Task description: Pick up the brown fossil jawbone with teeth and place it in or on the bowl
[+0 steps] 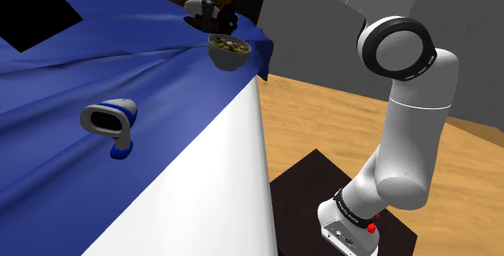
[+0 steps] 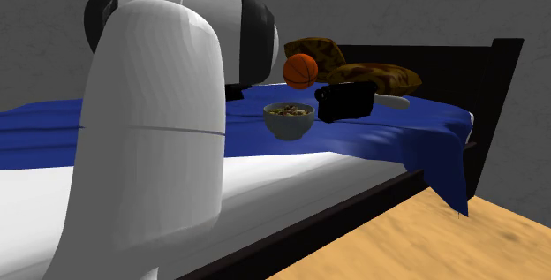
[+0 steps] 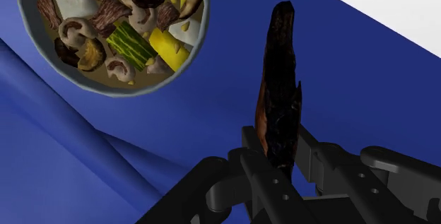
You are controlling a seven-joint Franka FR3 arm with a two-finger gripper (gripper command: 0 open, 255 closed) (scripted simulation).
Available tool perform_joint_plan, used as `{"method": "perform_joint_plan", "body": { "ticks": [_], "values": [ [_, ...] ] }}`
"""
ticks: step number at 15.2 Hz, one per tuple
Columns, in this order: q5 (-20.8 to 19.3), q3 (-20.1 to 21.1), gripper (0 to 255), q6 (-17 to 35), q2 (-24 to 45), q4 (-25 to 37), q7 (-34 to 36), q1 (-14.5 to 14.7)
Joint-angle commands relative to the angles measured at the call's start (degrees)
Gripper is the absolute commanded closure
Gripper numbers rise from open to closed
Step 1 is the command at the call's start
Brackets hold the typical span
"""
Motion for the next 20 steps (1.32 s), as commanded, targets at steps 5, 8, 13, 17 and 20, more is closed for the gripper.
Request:
{"method": "perform_joint_plan", "body": {
  "ticks": [5, 8, 13, 17, 20],
  "values": [
    [0.42, -1.21, 255, -1.06, 1.21, 2.69, -4.79, -3.45],
    [0.75, -2.12, 255, -1.27, 2.37, 4.37, -8.33, -6.07],
    [1.05, -3.68, 255, -3.49, 7.19, 11.91, -14.68, -10.37],
    [1.50, -3.49, 255, 1.92, 3.85, 3.14, -14.27, -11.19],
    [1.71, -3.44, 255, 5.27, 2.25, -1.82, -14.05, -11.60]
  ]
}}
